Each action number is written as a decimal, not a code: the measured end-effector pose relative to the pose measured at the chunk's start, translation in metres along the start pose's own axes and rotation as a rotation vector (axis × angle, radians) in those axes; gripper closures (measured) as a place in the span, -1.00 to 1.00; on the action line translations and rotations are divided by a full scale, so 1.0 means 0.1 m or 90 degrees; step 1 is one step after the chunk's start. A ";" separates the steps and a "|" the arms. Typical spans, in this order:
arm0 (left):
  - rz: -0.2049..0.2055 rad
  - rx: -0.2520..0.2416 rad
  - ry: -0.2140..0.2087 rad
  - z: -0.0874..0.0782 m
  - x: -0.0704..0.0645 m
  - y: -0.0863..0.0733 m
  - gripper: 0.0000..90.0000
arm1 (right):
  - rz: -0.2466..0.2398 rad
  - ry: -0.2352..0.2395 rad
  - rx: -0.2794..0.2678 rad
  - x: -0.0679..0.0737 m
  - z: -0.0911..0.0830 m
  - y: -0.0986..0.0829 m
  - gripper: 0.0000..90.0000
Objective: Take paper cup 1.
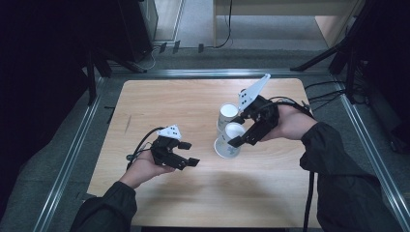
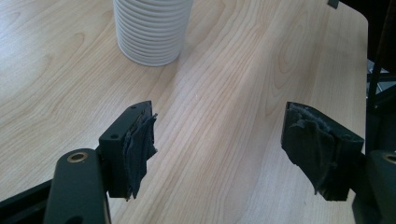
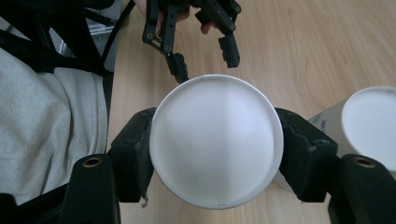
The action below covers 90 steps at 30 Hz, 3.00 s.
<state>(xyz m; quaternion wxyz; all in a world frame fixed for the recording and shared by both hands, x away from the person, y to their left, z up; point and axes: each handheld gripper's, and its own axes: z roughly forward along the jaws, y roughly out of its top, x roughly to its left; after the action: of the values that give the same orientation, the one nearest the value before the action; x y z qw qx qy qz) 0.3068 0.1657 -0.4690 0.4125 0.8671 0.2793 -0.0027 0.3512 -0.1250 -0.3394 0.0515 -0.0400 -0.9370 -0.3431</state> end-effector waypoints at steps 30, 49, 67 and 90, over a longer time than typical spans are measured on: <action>0.043 -0.018 -0.074 0.10 -0.07 0.10 -0.71 | 0.071 0.006 -0.139 0.01 0.63 -0.66 -0.22; 0.071 -0.015 -0.100 0.22 -0.05 0.19 -0.70 | 0.090 0.013 -0.202 0.04 0.77 -0.73 -0.22; 0.092 -0.011 -0.141 0.33 -0.11 0.21 -0.67 | 0.101 0.034 -0.226 0.04 0.87 -0.69 -0.21; 0.146 -0.010 -0.131 0.34 -0.16 0.18 -0.45 | 0.115 0.064 -0.229 0.02 0.93 -0.65 -0.21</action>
<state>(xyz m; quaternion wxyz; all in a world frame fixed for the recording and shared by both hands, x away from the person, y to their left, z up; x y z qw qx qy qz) 0.3099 0.1242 -0.4747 0.4433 0.8852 0.1348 -0.0424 0.3353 -0.1138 -0.4512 0.1212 -0.1154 -0.8493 -0.5006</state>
